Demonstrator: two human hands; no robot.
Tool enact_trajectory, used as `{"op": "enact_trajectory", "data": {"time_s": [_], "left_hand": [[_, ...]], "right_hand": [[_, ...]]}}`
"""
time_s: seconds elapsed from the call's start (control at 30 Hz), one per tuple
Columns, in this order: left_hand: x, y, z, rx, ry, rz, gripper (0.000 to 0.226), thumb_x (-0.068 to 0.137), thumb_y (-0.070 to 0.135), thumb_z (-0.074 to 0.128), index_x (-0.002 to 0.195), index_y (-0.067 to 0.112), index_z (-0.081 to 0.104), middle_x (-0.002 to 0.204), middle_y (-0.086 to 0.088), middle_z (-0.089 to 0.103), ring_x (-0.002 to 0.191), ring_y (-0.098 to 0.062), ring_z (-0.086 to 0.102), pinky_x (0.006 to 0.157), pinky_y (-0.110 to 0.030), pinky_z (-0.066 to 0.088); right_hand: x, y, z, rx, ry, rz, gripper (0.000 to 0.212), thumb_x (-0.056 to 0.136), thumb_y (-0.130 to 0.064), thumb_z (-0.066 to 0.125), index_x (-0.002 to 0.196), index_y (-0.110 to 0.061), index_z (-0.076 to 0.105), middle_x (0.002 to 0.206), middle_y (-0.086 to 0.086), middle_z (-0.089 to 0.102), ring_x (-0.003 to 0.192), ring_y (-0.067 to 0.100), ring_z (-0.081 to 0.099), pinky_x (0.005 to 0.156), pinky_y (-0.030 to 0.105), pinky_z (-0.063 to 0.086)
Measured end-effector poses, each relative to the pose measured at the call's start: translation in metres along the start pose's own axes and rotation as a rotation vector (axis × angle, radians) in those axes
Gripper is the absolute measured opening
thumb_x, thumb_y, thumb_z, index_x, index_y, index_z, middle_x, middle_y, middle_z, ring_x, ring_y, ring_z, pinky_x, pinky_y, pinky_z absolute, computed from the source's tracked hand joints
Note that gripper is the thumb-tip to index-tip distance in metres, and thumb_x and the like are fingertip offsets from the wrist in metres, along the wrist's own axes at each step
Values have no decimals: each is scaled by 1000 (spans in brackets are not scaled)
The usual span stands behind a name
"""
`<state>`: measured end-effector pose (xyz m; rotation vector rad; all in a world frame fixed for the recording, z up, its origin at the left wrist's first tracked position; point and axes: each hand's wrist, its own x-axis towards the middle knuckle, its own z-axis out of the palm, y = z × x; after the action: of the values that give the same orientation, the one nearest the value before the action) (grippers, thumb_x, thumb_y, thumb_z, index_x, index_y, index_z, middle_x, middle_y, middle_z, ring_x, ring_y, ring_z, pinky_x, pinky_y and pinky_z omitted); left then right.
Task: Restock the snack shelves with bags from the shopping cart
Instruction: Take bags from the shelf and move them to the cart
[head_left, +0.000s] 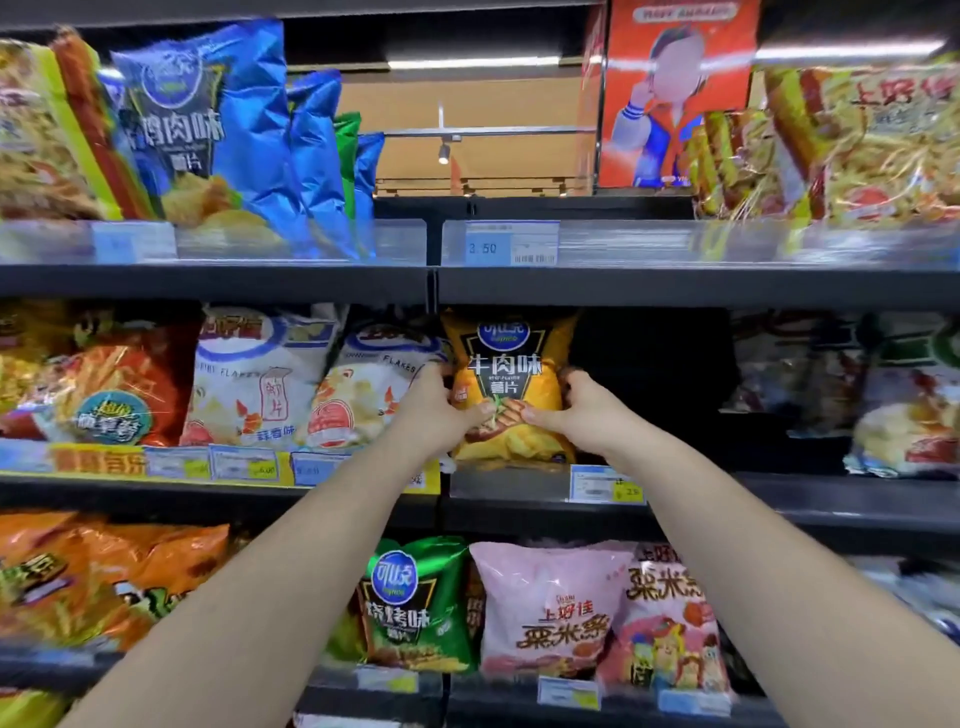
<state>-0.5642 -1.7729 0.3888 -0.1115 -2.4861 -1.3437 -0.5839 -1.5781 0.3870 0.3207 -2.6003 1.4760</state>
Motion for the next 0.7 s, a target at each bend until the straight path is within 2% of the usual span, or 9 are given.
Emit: {"op": "enact_trajectory", "data": {"time_s": [0.13, 0.27, 0.43, 0.5, 0.6, 0.7], "left_hand": [[-1, 1, 5, 29, 44, 18, 72, 82, 34, 77, 138, 16, 36, 130, -6, 57, 116, -26, 58, 96, -46, 51], [-1, 8, 12, 73, 144, 77, 68, 83, 24, 77, 138, 13, 39, 130, -7, 56, 120, -25, 53, 97, -40, 47], [-3, 5, 14, 19, 159, 108, 66, 80, 23, 80, 132, 14, 41, 124, -5, 54, 116, -22, 55, 94, -36, 48], [-8, 3, 15, 34, 221, 181, 60, 78, 22, 81, 126, 19, 45, 117, 2, 49, 112, -17, 52, 94, -33, 46], [-17, 3, 20, 253, 310, 357, 49, 81, 24, 76, 123, 25, 52, 119, 2, 50, 115, -19, 44, 94, -33, 42], [-27, 9, 33, 421, 307, 502, 39, 85, 28, 70, 122, 27, 59, 120, 2, 52, 116, -21, 42, 94, -36, 40]], "right_hand": [[-5, -4, 3, -41, 41, 24, 79, 78, -38, 79, 140, -16, 35, 129, 2, 56, 111, 21, 60, 94, 42, 53], [-10, -7, 3, -38, 102, 32, 80, 82, -31, 77, 145, -13, 30, 133, 5, 53, 112, 21, 56, 95, 37, 52], [-15, -11, 3, -96, 104, 35, 82, 82, -29, 76, 148, -12, 28, 141, 7, 49, 122, 24, 53, 93, 34, 49], [-19, -12, 0, -122, 122, 20, 82, 80, -29, 78, 146, -12, 32, 140, 7, 50, 123, 23, 53, 89, 31, 48], [-29, -10, -5, -172, 171, -28, 79, 75, -32, 82, 140, -16, 41, 135, 5, 53, 117, 20, 54, 88, 30, 49], [-46, -5, -15, -287, 255, -126, 66, 77, -31, 81, 133, -21, 48, 128, -1, 55, 110, 13, 52, 89, 28, 46]]}}
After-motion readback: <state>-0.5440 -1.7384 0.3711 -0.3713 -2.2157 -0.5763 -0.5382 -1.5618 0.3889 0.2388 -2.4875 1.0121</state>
